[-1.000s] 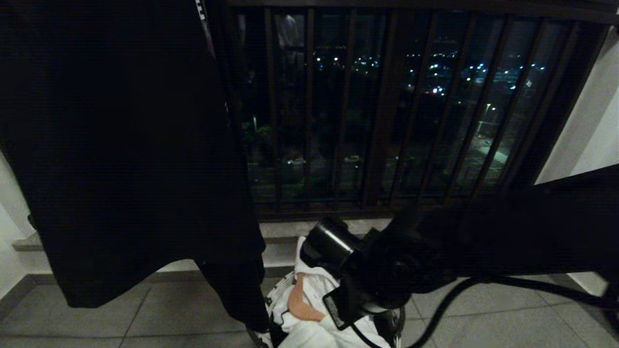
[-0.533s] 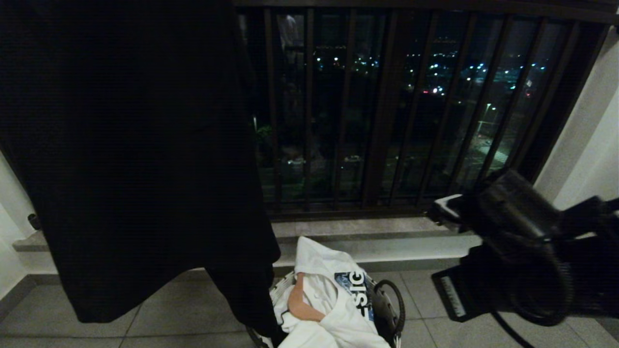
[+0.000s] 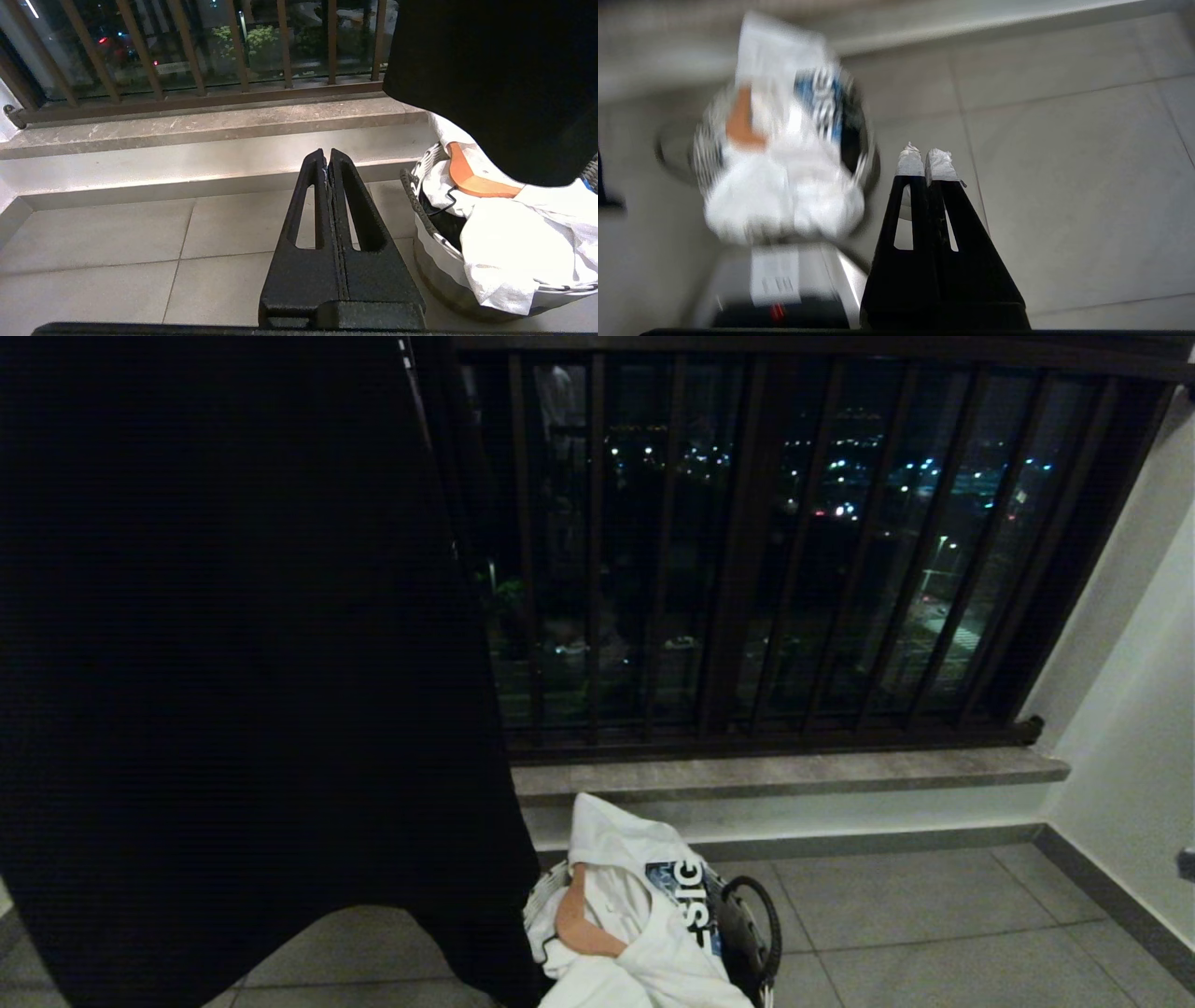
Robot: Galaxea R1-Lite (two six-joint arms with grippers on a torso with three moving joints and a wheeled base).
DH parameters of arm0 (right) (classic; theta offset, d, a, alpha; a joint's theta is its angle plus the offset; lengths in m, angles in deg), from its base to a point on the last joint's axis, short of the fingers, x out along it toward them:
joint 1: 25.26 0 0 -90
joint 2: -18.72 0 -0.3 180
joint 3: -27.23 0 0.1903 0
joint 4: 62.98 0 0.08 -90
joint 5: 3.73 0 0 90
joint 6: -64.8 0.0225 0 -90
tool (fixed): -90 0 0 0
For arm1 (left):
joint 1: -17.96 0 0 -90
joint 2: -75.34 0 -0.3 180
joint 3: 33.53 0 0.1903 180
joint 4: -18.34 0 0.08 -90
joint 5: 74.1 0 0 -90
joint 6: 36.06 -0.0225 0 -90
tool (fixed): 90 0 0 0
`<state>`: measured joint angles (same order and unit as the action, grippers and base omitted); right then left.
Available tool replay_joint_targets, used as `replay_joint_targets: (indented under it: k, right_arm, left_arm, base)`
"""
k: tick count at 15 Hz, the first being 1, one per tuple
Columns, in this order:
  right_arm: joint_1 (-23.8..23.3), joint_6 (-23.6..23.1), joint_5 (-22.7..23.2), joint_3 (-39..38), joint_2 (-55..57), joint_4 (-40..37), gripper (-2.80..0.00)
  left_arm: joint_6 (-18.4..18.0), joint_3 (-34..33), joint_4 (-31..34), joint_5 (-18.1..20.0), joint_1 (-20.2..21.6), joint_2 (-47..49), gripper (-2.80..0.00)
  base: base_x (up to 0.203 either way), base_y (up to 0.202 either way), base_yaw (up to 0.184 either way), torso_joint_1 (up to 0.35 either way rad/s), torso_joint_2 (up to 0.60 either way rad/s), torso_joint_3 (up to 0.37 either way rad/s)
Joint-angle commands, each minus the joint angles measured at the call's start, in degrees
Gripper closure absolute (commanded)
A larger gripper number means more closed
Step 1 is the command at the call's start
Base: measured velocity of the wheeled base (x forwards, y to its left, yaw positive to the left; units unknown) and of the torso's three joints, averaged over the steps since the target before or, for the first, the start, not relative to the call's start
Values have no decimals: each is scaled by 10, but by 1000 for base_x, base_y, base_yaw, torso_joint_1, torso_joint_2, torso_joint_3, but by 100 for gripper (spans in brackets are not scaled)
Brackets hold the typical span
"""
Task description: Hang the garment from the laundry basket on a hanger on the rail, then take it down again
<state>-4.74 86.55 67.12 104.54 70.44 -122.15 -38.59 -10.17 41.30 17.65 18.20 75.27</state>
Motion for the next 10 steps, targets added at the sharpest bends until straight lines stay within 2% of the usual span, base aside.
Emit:
replay_joint_targets:
  k: [1,4,5,10]
  right_arm:
    - [-48,6,-2,5,-98,-26,0]
    - [-138,8,-3,14,-168,-66,0]
    - [-153,6,-2,14,-189,-78,0]
    - [-165,-16,2,13,-286,-114,0]
  left_arm:
    - [0,-2,0,0,0,0,0]
    - [0,-1,0,0,0,0,0]
    - [0,-1,0,0,0,0,0]
    - [0,-2,0,0,0,0,0]
  base:
    - [0,0,0,0,0,0]
    - [0,0,0,0,0,0]
    - [0,0,0,0,0,0]
    - [0,0,0,0,0,0]
